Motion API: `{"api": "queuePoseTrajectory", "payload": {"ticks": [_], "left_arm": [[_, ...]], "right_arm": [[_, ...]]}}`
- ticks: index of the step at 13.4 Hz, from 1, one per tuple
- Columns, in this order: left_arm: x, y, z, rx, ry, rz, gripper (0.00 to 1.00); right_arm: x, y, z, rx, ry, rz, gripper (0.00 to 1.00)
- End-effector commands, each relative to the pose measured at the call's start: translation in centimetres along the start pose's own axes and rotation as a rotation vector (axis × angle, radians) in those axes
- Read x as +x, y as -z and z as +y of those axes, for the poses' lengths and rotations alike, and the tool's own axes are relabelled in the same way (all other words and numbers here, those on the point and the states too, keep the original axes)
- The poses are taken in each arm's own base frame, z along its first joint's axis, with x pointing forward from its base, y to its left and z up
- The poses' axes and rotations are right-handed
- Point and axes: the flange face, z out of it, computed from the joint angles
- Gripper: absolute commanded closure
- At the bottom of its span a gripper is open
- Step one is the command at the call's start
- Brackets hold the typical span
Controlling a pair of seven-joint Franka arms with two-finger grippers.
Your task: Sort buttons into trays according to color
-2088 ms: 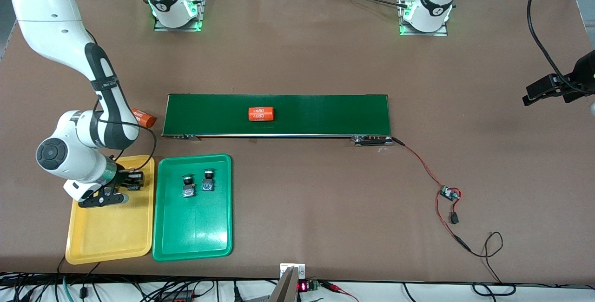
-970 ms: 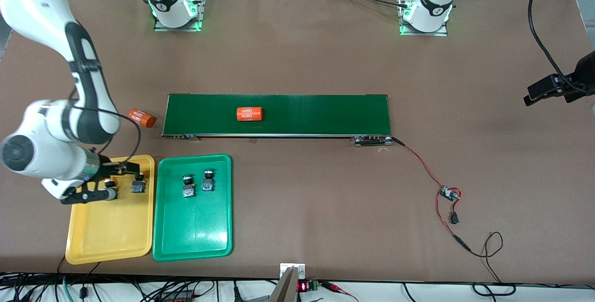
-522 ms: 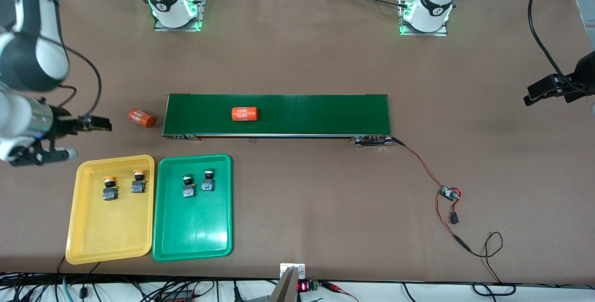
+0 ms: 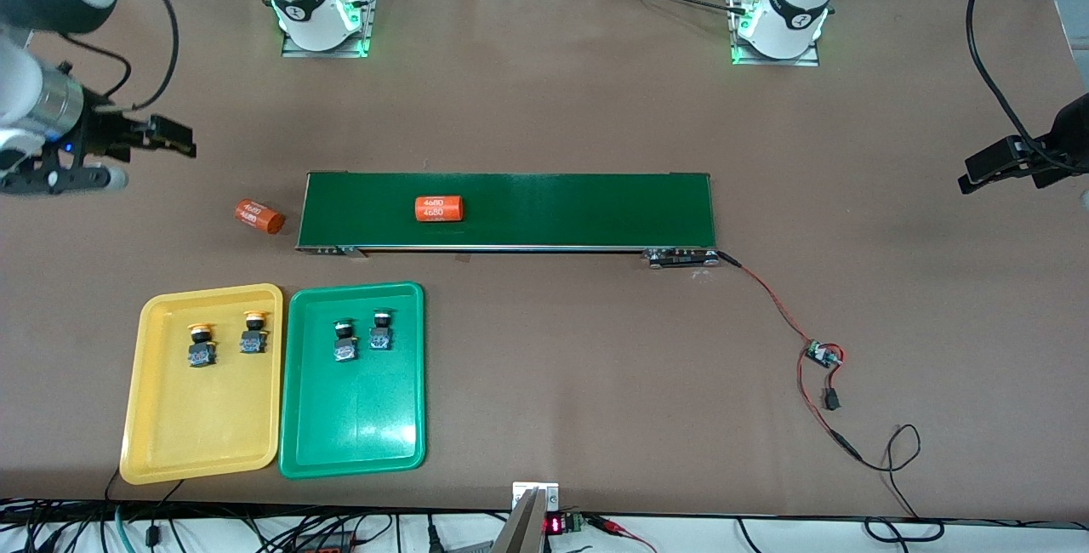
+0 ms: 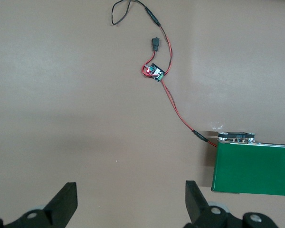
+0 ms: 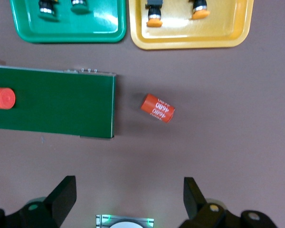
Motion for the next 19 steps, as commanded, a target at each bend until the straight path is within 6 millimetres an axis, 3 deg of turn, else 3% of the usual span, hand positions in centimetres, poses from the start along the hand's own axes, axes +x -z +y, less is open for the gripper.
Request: {"api": "queuePoseTrajectory", "payload": {"ticks": [1,3,5,8,10,16,19], "left_arm": [[-0.4,0.3,-0.2,-0.027,0.003,0.005,0.00],[-0.5,0.0,-0.1,-0.027,0.002,-0.001,0.00],[-0.5,0.0,-0.2,-0.027,0.003,-0.001,0.00],[-0.5,0.0,-0.2,-0.027,0.003,0.001,0.00],[-0.5,0.0,-0.1,-0.027,0.002,0.001,0.00],[-0.4,0.1,-0.2,-0.027,0.003,0.002,0.00],[-0.4,0.1,-0.2,-0.027,0.003,0.002,0.00]], "right_arm": [[-0.9,-0.7,-0.7,-0.008,-0.005,0.005,0.00],[-0.3,0.2,-0.6,-0.009,0.000,0.022,0.00],[1.4,2.5,0.0,-0.003,-0.005,0.012,0.00],[5.5,4.6,1.1,0.010,-0.014,-0.052,0.00],[7.2,5.4,1.5,0.013,-0.015,-0.043,0.00],[6.5,6.7,1.1,-0.044,0.032,-0.029,0.00],[5.6,6.1,1.5,-0.020,0.039,-0.086,0.00]]}}
